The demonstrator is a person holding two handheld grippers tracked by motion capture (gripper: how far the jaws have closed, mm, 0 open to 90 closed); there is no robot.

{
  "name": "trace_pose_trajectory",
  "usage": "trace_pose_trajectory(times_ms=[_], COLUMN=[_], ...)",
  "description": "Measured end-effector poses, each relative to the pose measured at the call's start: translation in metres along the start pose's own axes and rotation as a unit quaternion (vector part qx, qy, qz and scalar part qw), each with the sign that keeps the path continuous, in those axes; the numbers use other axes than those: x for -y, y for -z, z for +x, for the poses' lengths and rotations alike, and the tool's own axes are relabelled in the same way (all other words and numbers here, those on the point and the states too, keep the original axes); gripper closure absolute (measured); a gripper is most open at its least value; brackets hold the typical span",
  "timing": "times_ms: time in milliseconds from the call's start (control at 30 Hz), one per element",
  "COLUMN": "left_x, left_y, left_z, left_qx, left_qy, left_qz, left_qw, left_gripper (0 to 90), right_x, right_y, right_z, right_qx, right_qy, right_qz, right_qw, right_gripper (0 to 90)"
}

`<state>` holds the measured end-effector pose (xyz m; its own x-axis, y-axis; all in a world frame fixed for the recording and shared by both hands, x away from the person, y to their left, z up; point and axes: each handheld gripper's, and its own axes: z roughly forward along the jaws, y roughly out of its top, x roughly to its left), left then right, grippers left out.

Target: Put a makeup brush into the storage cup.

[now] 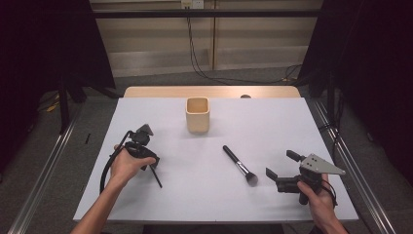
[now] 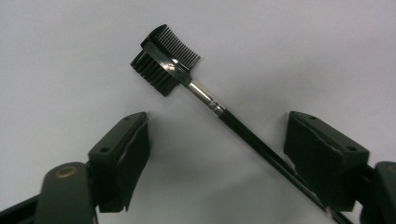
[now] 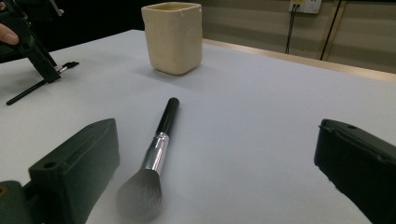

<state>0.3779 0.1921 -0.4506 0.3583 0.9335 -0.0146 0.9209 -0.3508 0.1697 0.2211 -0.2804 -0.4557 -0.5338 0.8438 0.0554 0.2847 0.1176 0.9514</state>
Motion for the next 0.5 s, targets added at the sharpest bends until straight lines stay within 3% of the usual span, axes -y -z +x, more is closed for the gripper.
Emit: trace_pose_trajectory(times_ms=[367,500], left_x=[-0.0049,-0.0058], left_y=[0.0016,0.0025], left_z=[0.0019,0.001], left_qx=[0.001,0.0], left_qy=[0.009,0.002], left_qz=[0.026,0.031], left_qw=[0.9996,0.9995], left_gripper=[33.4,40.2], right_x=[0.0002,0.0003], right_y=[-0.0012,-0.0015], right_z=[0.0005,0.0007], right_qx=[-0.002,-0.002], right_qy=[0.0,0.0], right_qz=[0.001,0.003], right_qw=[1.0,1.0], right_gripper=[0.0,0.0])
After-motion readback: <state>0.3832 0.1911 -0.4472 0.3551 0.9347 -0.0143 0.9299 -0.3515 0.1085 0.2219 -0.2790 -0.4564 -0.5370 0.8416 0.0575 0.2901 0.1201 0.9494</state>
